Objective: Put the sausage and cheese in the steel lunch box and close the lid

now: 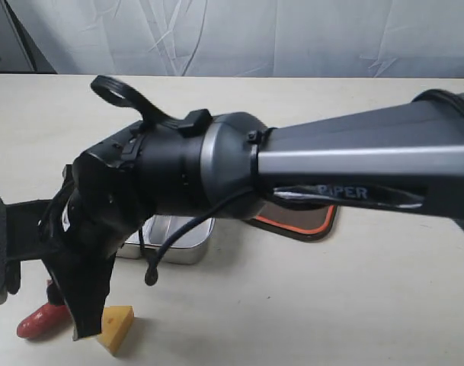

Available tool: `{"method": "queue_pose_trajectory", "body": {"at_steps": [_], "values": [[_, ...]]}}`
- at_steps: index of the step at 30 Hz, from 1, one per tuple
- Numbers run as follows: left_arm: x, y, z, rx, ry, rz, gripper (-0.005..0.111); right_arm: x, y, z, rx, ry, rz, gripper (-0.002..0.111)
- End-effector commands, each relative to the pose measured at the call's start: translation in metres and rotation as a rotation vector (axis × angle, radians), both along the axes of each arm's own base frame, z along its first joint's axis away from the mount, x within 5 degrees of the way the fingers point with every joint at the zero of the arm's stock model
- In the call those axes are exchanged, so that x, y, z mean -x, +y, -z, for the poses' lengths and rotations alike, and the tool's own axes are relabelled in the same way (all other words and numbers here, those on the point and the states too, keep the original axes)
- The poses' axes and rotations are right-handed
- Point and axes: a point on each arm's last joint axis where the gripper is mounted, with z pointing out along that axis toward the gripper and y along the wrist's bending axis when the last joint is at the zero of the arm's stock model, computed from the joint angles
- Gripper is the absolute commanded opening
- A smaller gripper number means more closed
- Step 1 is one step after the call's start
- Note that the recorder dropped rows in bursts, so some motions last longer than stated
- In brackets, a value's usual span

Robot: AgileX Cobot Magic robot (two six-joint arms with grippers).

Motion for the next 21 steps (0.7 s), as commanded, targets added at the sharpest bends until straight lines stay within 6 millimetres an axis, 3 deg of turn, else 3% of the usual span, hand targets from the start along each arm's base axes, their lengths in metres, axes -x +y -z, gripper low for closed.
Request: {"method": "queue_pose_trajectory", "body": {"at_steps": [1,5,14,18,21], "values": [[0.0,0.0,0.0,-0.004,-0.011,-0.003,0.0,0.01,0.01,0.003,-0.031,0.001,-0.015,0.054],[0.0,0.0,0.0,-0.004,-0.011,-0.003,0.0,0.021,0.019,0.013,-0.043,0.003,-0.032,0.054],[0.0,0.0,0.0,-0.004,-0.011,-0.003,0.0,0.02,0.026,0.042,-0.031,0.033,-0.005,0.054],[0.0,0.0,0.0,-0.004,-0.011,-0.003,0.0,0.013,0.023,0.027,-0.077,0.03,0.042,0.054],[0.0,0.0,0.0,-0.004,-0.011,-0.003,0.0,-0.011,0.009,0.009,-0.089,-0.03,0.065,0.054]]}}
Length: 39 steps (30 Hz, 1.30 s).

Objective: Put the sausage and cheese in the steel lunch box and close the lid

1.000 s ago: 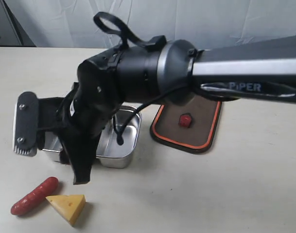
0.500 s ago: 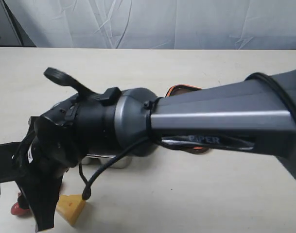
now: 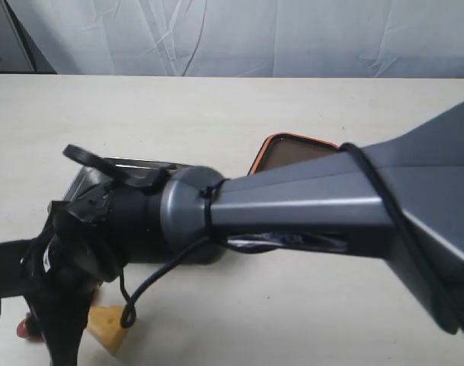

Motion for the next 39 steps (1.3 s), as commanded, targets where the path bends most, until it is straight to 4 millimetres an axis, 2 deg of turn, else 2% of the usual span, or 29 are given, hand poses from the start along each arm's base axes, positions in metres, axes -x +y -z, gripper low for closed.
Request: {"method": "queue_pose_trajectory", "body": {"at_steps": [1,5,8,11,15,21,26,39], "values": [[0.0,0.0,0.0,0.004,-0.011,-0.003,0.0,-0.038,-0.019,-0.03,-0.046,-0.087,0.07,0.054],[0.0,0.0,0.0,0.004,-0.011,-0.003,0.0,-0.082,-0.048,-0.04,-0.05,-0.09,0.201,0.054],[0.0,0.0,0.0,0.004,-0.011,-0.003,0.0,-0.102,-0.068,-0.056,-0.071,-0.069,0.296,0.051],[0.0,0.0,0.0,0.004,-0.011,-0.003,0.0,-0.113,-0.083,-0.072,-0.106,-0.06,0.367,0.033],[0.0,0.0,0.0,0.004,-0.011,-0.003,0.0,-0.119,-0.096,-0.09,-0.145,-0.031,0.445,-0.001],[0.0,0.0,0.0,0.004,-0.011,-0.003,0.0,-0.114,-0.104,-0.105,-0.172,0.049,0.489,0.0],[0.0,0.0,0.0,0.004,-0.011,-0.003,0.0,-0.107,-0.1,-0.1,-0.172,0.136,0.457,0.0],[0.0,0.0,0.0,0.004,-0.011,-0.003,0.0,-0.106,-0.097,-0.098,-0.211,0.193,0.478,0.0]]}}
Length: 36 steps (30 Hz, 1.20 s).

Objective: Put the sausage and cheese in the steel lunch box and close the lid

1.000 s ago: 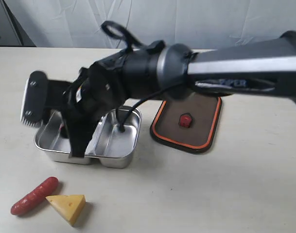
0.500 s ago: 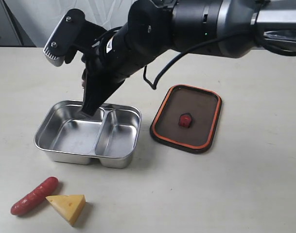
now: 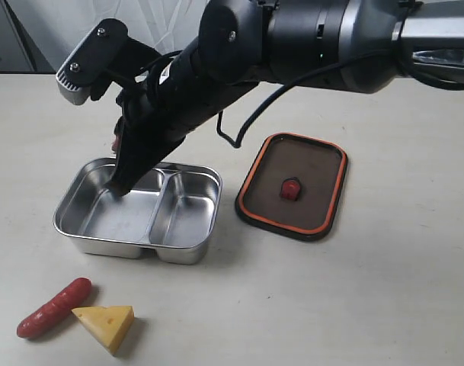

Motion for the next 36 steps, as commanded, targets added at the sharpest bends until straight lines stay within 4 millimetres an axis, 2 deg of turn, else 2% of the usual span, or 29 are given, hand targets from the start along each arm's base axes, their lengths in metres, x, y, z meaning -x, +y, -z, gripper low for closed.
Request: {"method": "queue_pose_trajectory", "body": {"at_steps": [1,6,12,18,24,28,30,36], "values": [[0.0,0.0,0.0,0.004,-0.011,-0.003,0.0,-0.002,0.0,0.002,-0.014,0.018,0.012,0.0],[0.0,0.0,0.0,-0.006,-0.01,-0.004,0.0,-0.003,0.002,0.011,0.001,0.034,0.012,0.0],[0.0,0.005,-0.003,-0.3,-0.018,-0.022,0.0,-0.003,0.003,0.014,-0.005,0.056,0.019,0.0],[0.0,0.004,-0.005,-0.284,-0.04,-0.018,0.0,-0.002,0.004,0.013,-0.019,0.076,0.026,0.0],[0.001,0.008,-0.006,-0.564,-0.007,-0.037,0.0,-0.002,0.004,0.013,-0.023,0.081,0.028,0.0],[0.001,0.007,-0.007,-0.571,-0.015,-0.034,0.0,-0.001,0.004,0.013,-0.031,0.096,0.031,0.0],[0.001,0.007,-0.007,-0.577,-0.015,-0.035,0.0,0.003,0.005,0.015,-0.008,0.112,0.0,0.0],[0.001,0.009,-0.006,-0.643,0.011,-0.048,0.0,0.03,0.011,0.033,0.124,0.192,-0.26,0.0]]}}
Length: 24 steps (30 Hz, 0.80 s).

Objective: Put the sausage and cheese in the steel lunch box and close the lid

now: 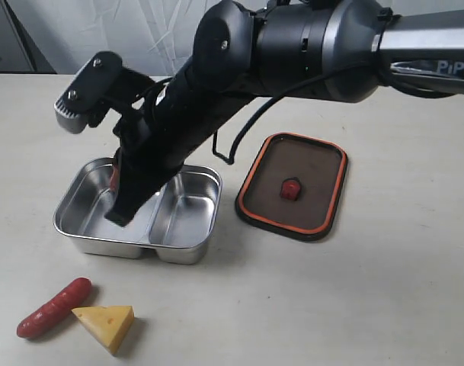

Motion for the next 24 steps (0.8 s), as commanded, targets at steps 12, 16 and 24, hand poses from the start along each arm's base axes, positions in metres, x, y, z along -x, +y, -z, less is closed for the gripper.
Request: {"method": "queue_pose_trajectory", "body": {"at_steps": [12,16,24], "values": [[0.002,0.005,-0.004,-0.035,-0.027,-0.067,0.0,0.071,0.056,0.064,0.091,-0.023,-0.481,0.049],[0.005,0.009,-0.016,-0.06,-0.055,-0.119,0.0,0.072,0.058,0.065,0.077,-0.007,-0.467,0.049],[0.018,0.029,-0.042,0.088,-0.299,-0.354,0.0,0.062,0.065,0.066,0.021,-0.083,-0.372,0.049]]}}
